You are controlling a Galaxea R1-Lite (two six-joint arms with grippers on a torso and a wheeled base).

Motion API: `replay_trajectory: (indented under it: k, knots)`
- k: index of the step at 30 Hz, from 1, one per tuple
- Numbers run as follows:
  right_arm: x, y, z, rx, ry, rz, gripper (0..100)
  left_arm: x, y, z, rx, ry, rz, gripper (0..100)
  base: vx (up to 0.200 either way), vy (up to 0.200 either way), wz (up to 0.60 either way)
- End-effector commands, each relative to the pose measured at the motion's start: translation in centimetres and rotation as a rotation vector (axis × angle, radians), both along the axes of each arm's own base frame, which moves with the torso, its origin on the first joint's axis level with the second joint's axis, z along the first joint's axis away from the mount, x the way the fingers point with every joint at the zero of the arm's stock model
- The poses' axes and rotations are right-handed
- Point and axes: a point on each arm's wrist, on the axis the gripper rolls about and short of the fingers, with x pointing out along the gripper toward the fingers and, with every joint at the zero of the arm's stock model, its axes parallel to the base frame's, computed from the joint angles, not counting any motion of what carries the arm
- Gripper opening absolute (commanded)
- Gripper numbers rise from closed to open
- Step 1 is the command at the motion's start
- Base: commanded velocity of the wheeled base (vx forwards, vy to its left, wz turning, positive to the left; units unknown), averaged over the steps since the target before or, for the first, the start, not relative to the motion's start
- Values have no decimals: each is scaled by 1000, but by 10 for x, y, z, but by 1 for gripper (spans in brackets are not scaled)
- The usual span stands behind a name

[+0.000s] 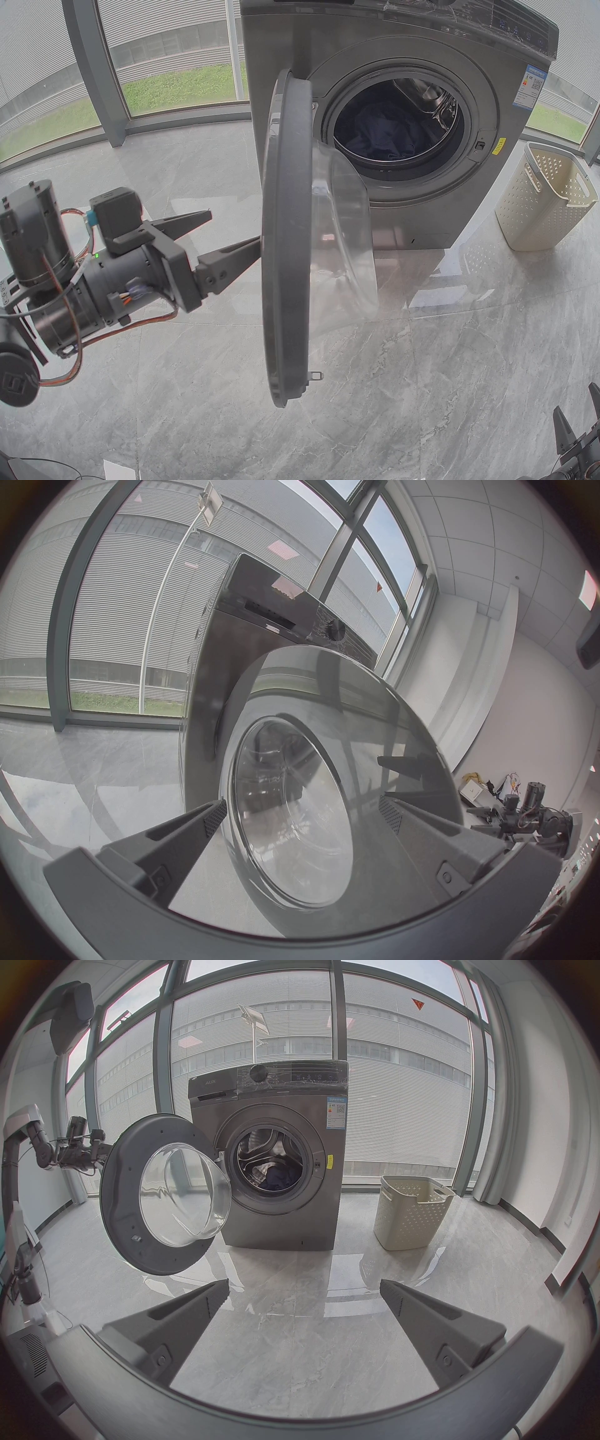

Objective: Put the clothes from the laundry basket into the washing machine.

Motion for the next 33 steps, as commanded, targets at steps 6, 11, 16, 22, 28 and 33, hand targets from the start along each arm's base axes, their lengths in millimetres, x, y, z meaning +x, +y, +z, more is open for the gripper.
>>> replay_trajectory:
  k: [6,11,16,22,28,33]
  knots:
    - [0,0,-5,0,3,0,100,49,-55,-9,-11,30,-4,100,0,0,0]
    - [0,0,-5,0,3,0,100,77,-75,-3,-75,-21,33,100,0,0,0]
    - [0,0,-5,0,3,0,100,91,-94,6,-131,-42,40,100,0,0,0]
    - [0,0,-5,0,5,0,100,125,-127,14,-202,-88,88,100,0,0,0]
    - [0,0,-5,0,3,0,100,164,-156,10,-252,-110,139,100,0,0,0]
    - [0,0,-5,0,3,0,100,187,-172,14,-271,-114,176,100,0,0,0]
